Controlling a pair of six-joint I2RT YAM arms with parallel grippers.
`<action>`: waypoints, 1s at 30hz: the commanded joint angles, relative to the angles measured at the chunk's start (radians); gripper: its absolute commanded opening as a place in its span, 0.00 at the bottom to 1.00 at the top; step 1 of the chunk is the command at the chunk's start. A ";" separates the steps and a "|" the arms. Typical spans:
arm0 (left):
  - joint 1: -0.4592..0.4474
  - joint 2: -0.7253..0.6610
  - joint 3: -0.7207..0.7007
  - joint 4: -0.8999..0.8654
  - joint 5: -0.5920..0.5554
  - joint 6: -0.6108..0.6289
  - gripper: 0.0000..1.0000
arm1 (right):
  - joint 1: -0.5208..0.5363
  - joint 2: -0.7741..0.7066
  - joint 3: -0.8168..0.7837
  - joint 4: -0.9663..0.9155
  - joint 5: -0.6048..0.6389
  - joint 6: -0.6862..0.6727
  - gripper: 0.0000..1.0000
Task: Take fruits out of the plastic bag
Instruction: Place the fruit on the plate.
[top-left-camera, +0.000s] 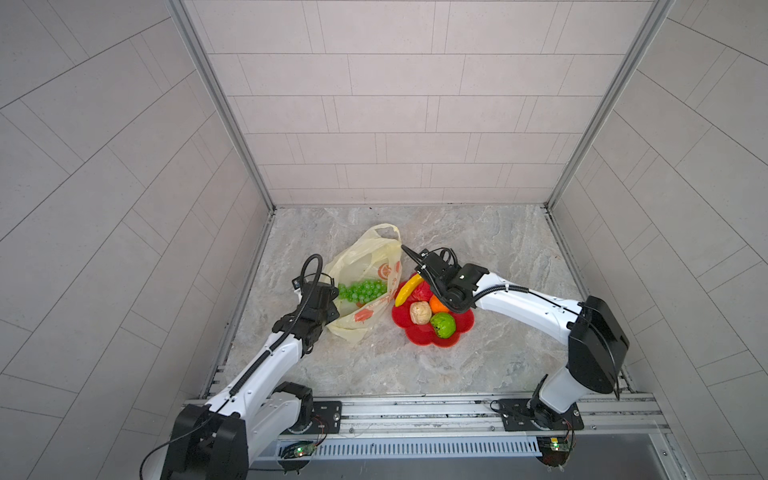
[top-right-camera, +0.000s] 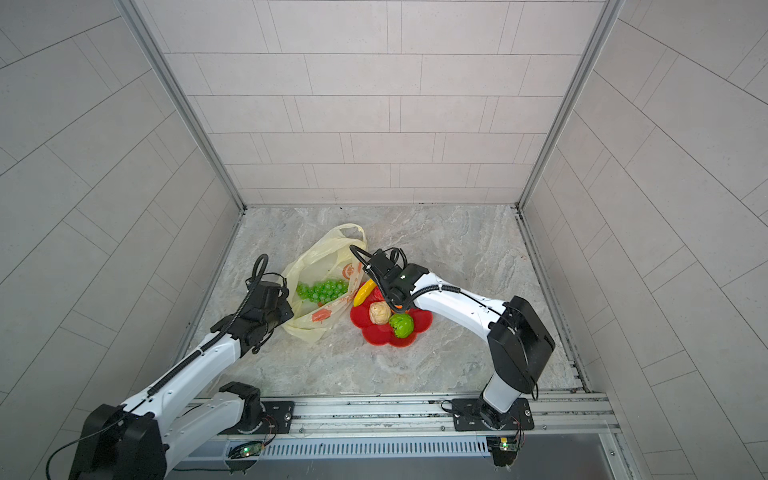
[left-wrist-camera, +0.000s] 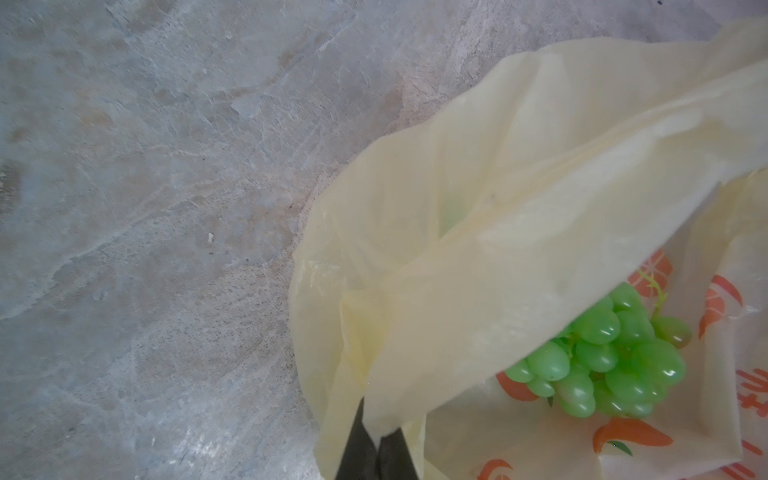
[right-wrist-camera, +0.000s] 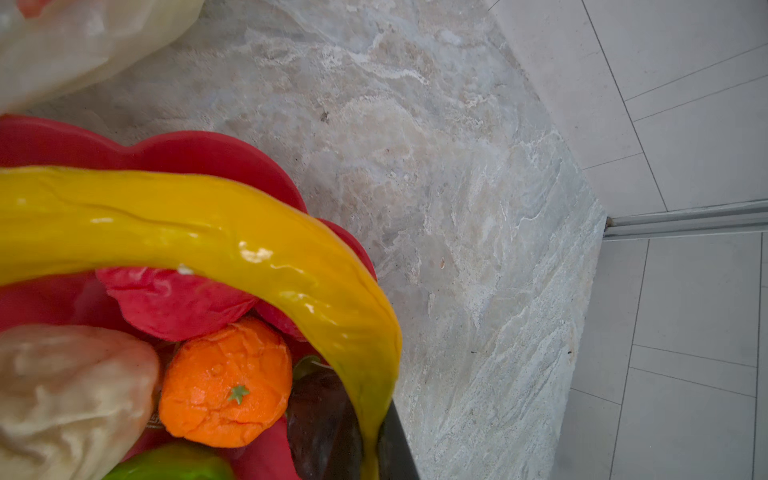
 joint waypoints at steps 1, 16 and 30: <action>0.002 -0.014 0.000 -0.026 -0.008 0.005 0.00 | 0.001 0.018 0.017 -0.002 0.046 -0.070 0.04; 0.002 -0.004 0.000 -0.019 -0.013 0.003 0.00 | 0.034 0.070 0.029 0.067 0.140 -0.142 0.12; 0.001 -0.003 0.002 -0.023 -0.020 0.005 0.00 | 0.121 -0.003 -0.022 -0.018 0.222 0.009 0.13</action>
